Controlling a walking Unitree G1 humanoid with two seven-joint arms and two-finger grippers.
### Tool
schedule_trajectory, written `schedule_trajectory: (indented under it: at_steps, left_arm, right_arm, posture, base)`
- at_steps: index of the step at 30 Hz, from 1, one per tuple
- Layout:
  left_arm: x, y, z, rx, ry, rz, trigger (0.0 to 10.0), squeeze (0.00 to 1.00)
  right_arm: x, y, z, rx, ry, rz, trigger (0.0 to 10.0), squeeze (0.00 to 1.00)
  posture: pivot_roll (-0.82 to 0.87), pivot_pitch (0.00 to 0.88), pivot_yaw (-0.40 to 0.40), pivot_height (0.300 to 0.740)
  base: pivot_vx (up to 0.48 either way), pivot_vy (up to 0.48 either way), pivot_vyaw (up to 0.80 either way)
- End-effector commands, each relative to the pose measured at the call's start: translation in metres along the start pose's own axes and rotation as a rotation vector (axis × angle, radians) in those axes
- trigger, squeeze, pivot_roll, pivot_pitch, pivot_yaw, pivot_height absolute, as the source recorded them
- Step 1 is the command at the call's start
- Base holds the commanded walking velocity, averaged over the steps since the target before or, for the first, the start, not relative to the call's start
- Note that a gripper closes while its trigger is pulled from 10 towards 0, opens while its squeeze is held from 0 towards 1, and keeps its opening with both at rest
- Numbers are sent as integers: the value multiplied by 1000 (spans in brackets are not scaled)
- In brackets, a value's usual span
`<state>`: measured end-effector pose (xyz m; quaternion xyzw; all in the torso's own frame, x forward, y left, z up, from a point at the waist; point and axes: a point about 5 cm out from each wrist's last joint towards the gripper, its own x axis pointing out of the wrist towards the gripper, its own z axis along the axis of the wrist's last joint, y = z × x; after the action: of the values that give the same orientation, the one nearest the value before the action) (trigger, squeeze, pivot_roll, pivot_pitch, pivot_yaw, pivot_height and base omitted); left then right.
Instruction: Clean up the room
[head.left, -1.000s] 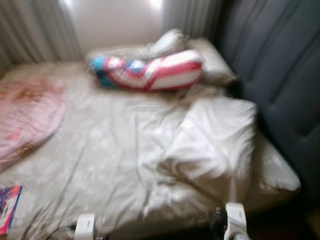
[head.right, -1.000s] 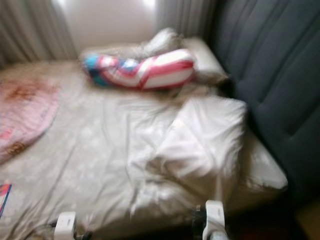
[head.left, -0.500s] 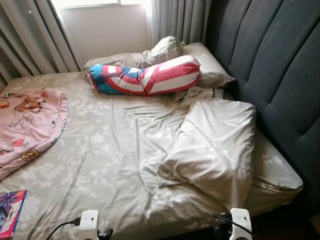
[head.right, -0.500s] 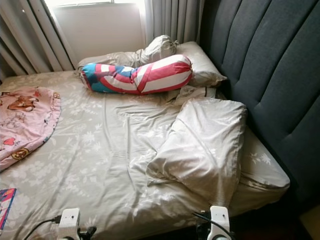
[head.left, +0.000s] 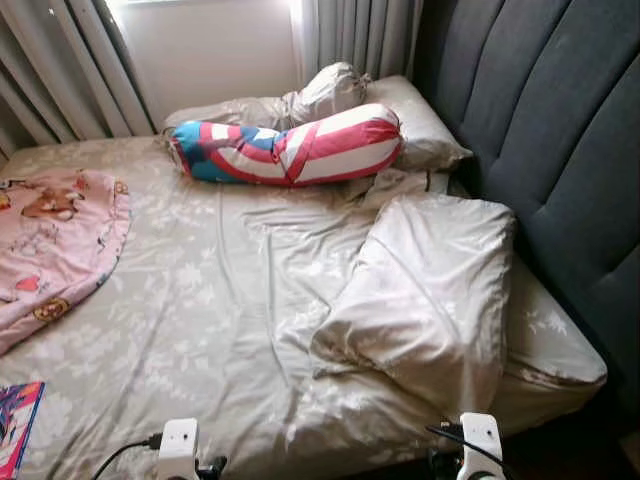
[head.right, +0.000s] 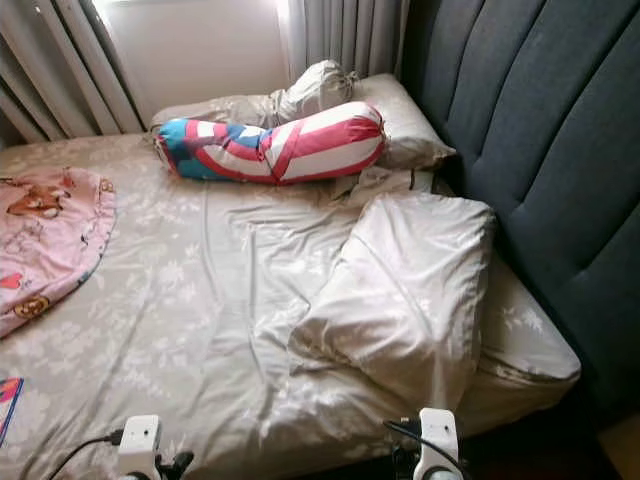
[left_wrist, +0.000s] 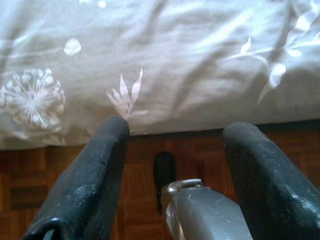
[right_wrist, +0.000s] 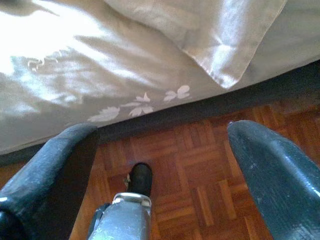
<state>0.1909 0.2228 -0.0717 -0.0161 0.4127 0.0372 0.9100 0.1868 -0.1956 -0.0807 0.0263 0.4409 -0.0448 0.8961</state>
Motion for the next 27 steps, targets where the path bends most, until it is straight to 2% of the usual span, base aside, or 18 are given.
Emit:
schedule_trajectory:
  at_steps: [1, 11, 27]
  left_arm:
    - [-1, 2, -3, 1, 15, 6, 10000, 0]
    - [-1, 2, -3, 2, 16, 7, 10000, 0]
    - [-1, 2, -2, 14, 18, 8, 10000, 0]
  right_arm:
    - [0, 1, 0, 6, 0, 4, 10000, 0]
    - [0, 1, 0, -6, 1, 8, 10000, 0]
    - [0, 1, 0, -12, 2, 11, 10000, 0]
  posture:
    - [65, 0, 5, 740]
    - [65, 0, 4, 740]
    - [65, 0, 3, 740]
  base:
    - [334, 0, 0]
    - [311, 0, 0]
    - [0, 0, 0]
